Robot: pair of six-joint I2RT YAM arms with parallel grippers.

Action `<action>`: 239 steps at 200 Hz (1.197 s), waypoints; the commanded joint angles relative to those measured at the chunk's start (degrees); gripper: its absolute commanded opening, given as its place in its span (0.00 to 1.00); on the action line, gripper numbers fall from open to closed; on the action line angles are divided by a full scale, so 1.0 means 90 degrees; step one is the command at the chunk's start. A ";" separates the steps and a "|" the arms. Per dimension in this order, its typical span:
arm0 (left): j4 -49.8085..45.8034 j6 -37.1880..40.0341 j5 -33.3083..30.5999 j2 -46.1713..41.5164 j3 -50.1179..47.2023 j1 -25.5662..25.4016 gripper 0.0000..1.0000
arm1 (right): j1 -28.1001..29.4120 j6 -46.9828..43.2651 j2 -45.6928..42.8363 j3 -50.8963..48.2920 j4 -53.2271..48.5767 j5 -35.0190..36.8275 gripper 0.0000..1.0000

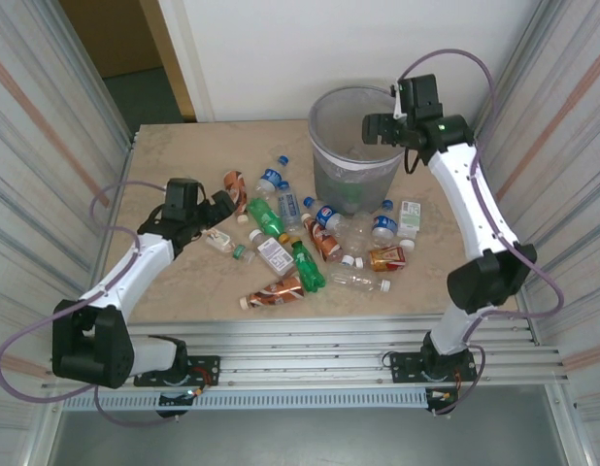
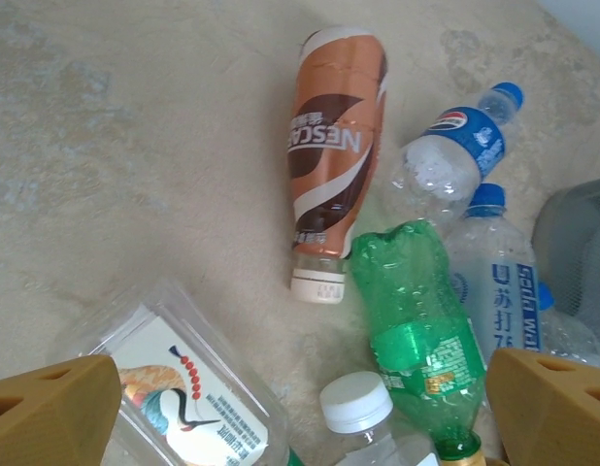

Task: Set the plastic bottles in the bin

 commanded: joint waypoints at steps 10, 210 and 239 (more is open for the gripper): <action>-0.0100 -0.0438 -0.0459 0.0245 -0.0222 -0.0229 0.94 | -0.0096 0.0551 -0.1084 -0.1179 0.0448 0.0472 0.98; -0.0121 -0.0774 -0.1053 0.1711 -0.0157 -0.0593 0.92 | -0.0405 0.1677 -0.3130 -0.4046 0.0552 0.0552 0.98; -0.0103 -0.0742 -0.0854 0.1870 -0.0223 -0.0392 0.91 | -0.0417 0.1713 -0.3142 -0.4054 0.0594 0.0551 0.98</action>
